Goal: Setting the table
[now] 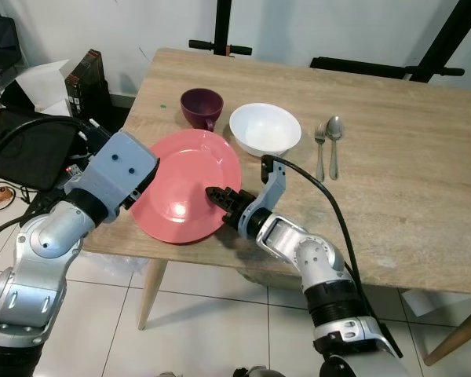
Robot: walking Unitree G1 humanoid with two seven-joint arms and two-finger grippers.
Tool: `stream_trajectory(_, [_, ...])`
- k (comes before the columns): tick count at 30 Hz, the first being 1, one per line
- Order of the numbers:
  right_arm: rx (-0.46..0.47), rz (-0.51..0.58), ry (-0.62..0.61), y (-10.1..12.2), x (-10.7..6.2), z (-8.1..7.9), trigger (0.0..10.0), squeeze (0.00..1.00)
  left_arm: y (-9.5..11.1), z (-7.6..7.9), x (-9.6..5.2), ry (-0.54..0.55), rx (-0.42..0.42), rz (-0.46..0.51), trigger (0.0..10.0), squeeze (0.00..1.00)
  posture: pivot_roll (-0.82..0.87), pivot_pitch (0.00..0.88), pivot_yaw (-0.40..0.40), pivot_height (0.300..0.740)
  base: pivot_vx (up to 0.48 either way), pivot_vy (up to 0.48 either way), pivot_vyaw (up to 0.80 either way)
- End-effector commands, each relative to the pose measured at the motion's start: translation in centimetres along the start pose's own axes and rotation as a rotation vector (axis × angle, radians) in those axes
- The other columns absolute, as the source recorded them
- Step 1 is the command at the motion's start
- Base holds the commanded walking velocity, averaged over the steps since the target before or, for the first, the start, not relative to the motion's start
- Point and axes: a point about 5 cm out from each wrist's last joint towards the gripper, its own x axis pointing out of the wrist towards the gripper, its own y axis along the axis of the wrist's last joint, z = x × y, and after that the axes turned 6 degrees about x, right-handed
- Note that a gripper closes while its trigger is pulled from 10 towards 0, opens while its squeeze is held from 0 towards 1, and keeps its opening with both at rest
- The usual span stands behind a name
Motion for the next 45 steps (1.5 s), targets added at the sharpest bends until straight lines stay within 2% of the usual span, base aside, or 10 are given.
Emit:
stream_trajectory(1, [0.057,-0.048,0.03,-2.4,1.5,-1.7,10.0,0.0,0.0,0.4,-0.1,-0.011,0.008,0.003,10.0,0.0,0.03,0.039,-0.039,0.74,0.0,0.0,0.0])
stream_trajectory(3, [0.073,-0.035,0.023,-2.4,1.7,-1.5,10.0,0.04,0.0,0.4,-0.1,-0.01,0.007,0.002,10.0,0.0,0.03,0.042,-0.037,0.74,0.0,0.0,0.0])
stream_trajectory(4, [0.075,-0.028,0.021,-2.4,1.7,-1.5,10.0,0.44,0.0,0.4,-0.1,-0.01,0.007,0.002,10.0,0.0,0.03,0.042,-0.037,0.74,0.0,0.0,0.0])
stream_trajectory(5, [0.08,-0.027,0.022,-2.4,1.8,-1.5,10.0,1.0,0.0,0.4,-0.1,-0.01,0.008,0.002,10.0,0.0,0.03,0.042,-0.037,0.74,0.0,0.0,0.0])
stream_trajectory(17, [0.035,0.052,0.169,-0.8,1.6,-3.0,10.0,1.0,0.2,0.8,0.0,-0.018,0.002,0.009,10.0,0.0,0.03,0.049,-0.035,0.74,0.0,0.0,0.0])
stream_trajectory(18, [-0.029,0.075,0.194,-0.4,1.2,-3.1,10.0,0.0,0.2,0.9,0.0,-0.019,0.002,0.01,10.0,0.0,0.03,0.049,-0.034,0.74,0.0,0.0,0.0])
stream_trajectory(24, [-0.377,0.091,0.21,1.1,-1.3,-2.4,10.0,0.0,0.3,1.1,0.1,-0.028,-0.002,0.015,10.0,0.0,0.01,0.053,-0.028,0.74,0.0,0.0,0.0])
stream_trajectory(34, [-0.601,0.13,-0.011,3.1,-3.9,2.0,10.0,0.0,0.5,1.3,0.5,-0.041,-0.009,0.026,10.0,0.0,0.0,0.061,-0.017,0.74,0.0,0.0,0.0])
stream_trajectory(41, [-0.635,0.197,-0.037,4.1,-4.1,2.1,10.0,0.0,0.6,1.3,0.5,-0.044,-0.009,0.029,10.0,0.0,0.01,0.06,-0.016,0.74,0.0,0.0,0.0])
stream_trajectory(45, [-0.799,0.248,0.041,5.7,-5.8,0.6,10.0,0.0,0.7,1.4,0.5,-0.045,-0.008,0.032,10.0,0.0,0.01,0.058,-0.017,0.74,0.0,0.0,0.0])
